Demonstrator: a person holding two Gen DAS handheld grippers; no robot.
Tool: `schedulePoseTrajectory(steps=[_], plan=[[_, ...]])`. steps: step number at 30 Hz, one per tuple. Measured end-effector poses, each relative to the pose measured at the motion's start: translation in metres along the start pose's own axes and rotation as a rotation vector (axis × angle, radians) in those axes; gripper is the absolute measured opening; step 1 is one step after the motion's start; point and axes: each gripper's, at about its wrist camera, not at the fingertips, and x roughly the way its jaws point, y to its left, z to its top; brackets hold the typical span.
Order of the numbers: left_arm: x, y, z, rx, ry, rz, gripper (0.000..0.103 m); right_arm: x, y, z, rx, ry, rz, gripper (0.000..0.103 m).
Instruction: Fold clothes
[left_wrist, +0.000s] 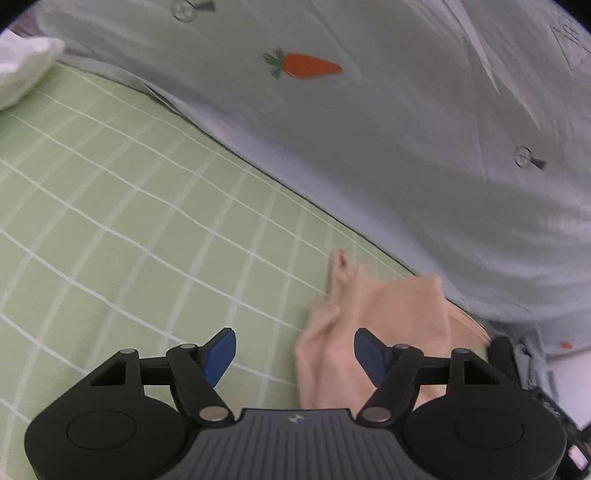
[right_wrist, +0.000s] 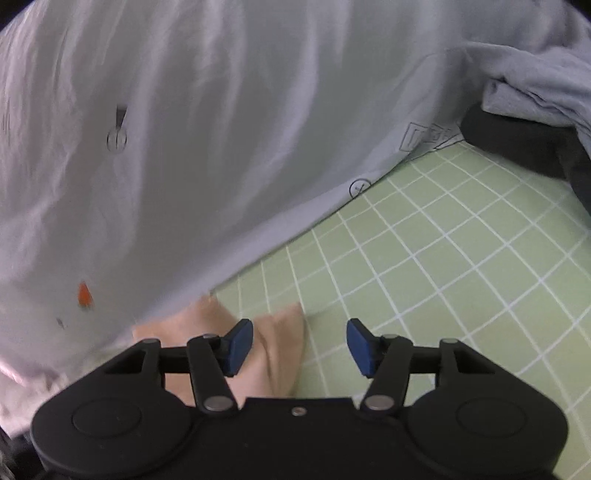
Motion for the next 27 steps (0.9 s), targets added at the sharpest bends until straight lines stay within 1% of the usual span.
schedulePoseTrajectory(steps=[3, 6, 7, 8, 9, 10, 11, 12, 13, 14, 15, 18, 20, 21, 22, 23, 24, 25, 26, 27], plan=[[0.015, -0.006, 0.002, -0.001, 0.044, -0.059, 0.076, 0.008, 0.002, -0.004, -0.012, 0.048, 0.048, 0.058], [0.033, -0.018, 0.006, 0.036, 0.076, -0.082, 0.076, 0.022, 0.013, -0.008, -0.045, 0.093, 0.090, 0.057], [0.037, -0.022, 0.007, 0.052, 0.083, -0.075, 0.076, 0.026, 0.017, -0.009, -0.056, 0.110, 0.103, 0.055], [0.039, -0.025, 0.006, 0.068, 0.086, -0.058, 0.074, 0.029, 0.022, -0.011, -0.069, 0.130, 0.107, 0.050], [0.042, -0.029, 0.005, 0.085, 0.088, -0.040, 0.070, 0.033, 0.026, -0.013, -0.091, 0.160, 0.109, 0.041], [0.044, -0.032, 0.005, 0.102, 0.091, -0.023, 0.055, 0.036, 0.031, -0.015, -0.117, 0.175, 0.105, 0.036], [0.047, -0.036, 0.004, 0.118, 0.094, -0.005, 0.046, 0.037, 0.035, -0.017, -0.146, 0.177, 0.100, 0.025], [0.046, -0.038, 0.003, 0.141, 0.087, 0.012, 0.025, 0.035, 0.039, -0.019, -0.176, 0.168, 0.097, 0.015], [0.043, -0.040, 0.001, 0.170, 0.072, 0.028, 0.008, 0.028, 0.041, -0.019, -0.191, 0.140, 0.100, 0.009], [0.040, -0.042, 0.000, 0.199, 0.057, 0.045, 0.008, 0.022, 0.043, -0.019, -0.206, 0.111, 0.104, 0.007], [0.035, -0.043, 0.000, 0.216, 0.037, 0.041, 0.006, 0.015, 0.045, -0.020, -0.221, 0.082, 0.107, 0.007], [0.009, -0.041, 0.005, 0.213, -0.053, -0.023, 0.006, -0.005, 0.051, -0.020, -0.265, -0.004, 0.116, 0.007], [-0.006, -0.037, 0.012, 0.174, -0.110, -0.074, 0.006, -0.019, 0.052, -0.017, -0.278, -0.059, 0.102, 0.007], [-0.008, -0.034, 0.016, 0.145, -0.124, -0.101, 0.006, -0.025, 0.053, -0.016, -0.284, -0.085, 0.096, 0.007], [-0.003, -0.031, 0.019, 0.116, -0.118, -0.109, 0.007, -0.024, 0.051, -0.013, -0.283, -0.091, 0.091, 0.007], [0.006, -0.030, 0.021, 0.091, -0.104, -0.100, 0.008, -0.019, 0.047, -0.012, -0.277, -0.081, 0.085, 0.007], [0.017, -0.028, 0.022, 0.082, -0.078, -0.068, 0.009, -0.011, 0.045, -0.011, -0.261, -0.058, 0.074, 0.009], [0.030, -0.026, 0.022, 0.089, -0.042, -0.016, 0.013, 0.000, 0.040, -0.010, -0.229, -0.014, 0.057, 0.010], [0.037, -0.024, 0.023, 0.092, -0.019, 0.012, 0.018, 0.011, 0.036, -0.010, -0.198, 0.029, 0.040, 0.017], [0.040, -0.022, 0.023, 0.093, -0.007, 0.018, 0.032, 0.018, 0.033, -0.008, -0.172, 0.058, 0.018, 0.030]])
